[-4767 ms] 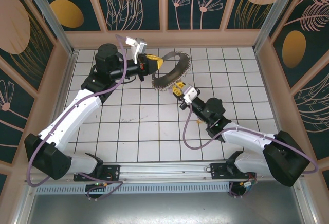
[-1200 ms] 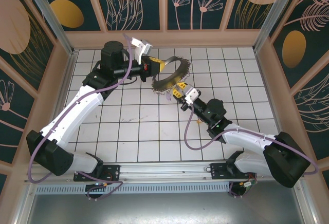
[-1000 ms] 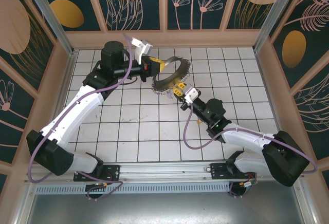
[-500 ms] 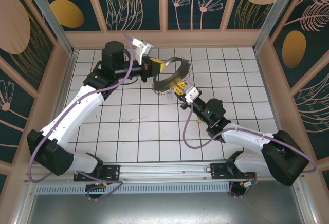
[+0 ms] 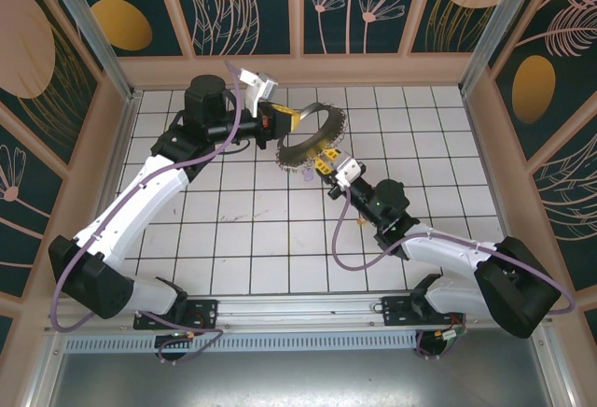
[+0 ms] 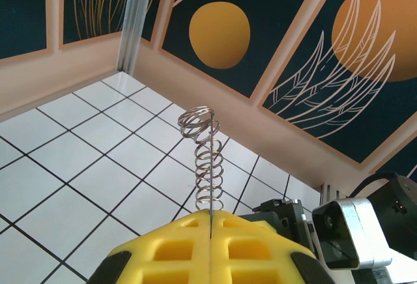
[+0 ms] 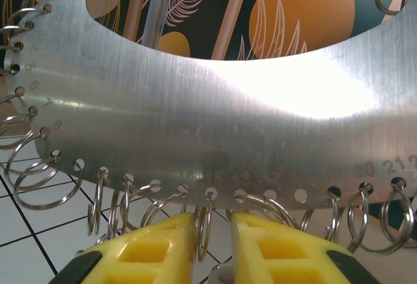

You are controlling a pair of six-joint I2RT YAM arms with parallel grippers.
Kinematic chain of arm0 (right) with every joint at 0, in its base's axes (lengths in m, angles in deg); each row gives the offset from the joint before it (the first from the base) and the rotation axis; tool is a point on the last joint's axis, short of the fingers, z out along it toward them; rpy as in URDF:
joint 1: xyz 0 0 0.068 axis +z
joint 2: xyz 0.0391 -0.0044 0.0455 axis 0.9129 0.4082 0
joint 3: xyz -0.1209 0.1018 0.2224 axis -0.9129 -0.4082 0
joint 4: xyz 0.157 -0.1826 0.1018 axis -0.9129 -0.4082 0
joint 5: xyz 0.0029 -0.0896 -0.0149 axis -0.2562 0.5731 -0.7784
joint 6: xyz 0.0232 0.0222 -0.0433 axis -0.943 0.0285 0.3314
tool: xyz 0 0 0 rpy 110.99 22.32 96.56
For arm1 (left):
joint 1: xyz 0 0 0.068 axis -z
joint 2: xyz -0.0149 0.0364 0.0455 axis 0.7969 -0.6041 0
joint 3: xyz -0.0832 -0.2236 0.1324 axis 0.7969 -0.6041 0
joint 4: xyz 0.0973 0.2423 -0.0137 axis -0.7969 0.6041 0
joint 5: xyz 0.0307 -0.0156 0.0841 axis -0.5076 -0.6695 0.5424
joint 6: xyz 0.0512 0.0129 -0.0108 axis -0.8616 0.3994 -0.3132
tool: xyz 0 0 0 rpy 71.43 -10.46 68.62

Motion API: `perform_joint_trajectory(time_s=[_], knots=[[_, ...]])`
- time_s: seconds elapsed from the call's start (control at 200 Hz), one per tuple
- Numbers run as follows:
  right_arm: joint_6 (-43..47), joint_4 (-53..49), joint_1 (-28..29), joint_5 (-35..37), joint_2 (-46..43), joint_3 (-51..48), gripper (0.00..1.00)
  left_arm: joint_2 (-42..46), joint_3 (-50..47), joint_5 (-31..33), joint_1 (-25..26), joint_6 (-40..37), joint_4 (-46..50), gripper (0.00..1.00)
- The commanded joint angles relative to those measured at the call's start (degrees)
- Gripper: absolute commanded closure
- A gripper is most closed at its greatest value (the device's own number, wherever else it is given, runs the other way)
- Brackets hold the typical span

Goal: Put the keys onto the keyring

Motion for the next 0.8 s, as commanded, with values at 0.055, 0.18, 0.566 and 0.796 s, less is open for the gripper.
perform_joint_trajectory(time_s=[0.055,0.18,0.566,0.796], knots=[[0.0,3.1,0.0,-0.8,-0.3,-0.9,0.78,0.5,1.8,-0.2,0.3,0.1,-2.8,1.0],[0.0,3.5,0.0,-0.7,-0.2,-1.1,0.78,0.6,1.7,-0.3,0.4,0.4,-3.1,1.0],[0.0,5.1,0.0,-0.4,0.5,-0.8,0.84,0.8,1.4,-0.2,0.4,0.5,-3.3,1.0],[0.3,5.2,0.0,0.0,1.3,-0.2,0.85,0.9,1.3,-0.2,0.3,0.5,-3.4,1.0]])
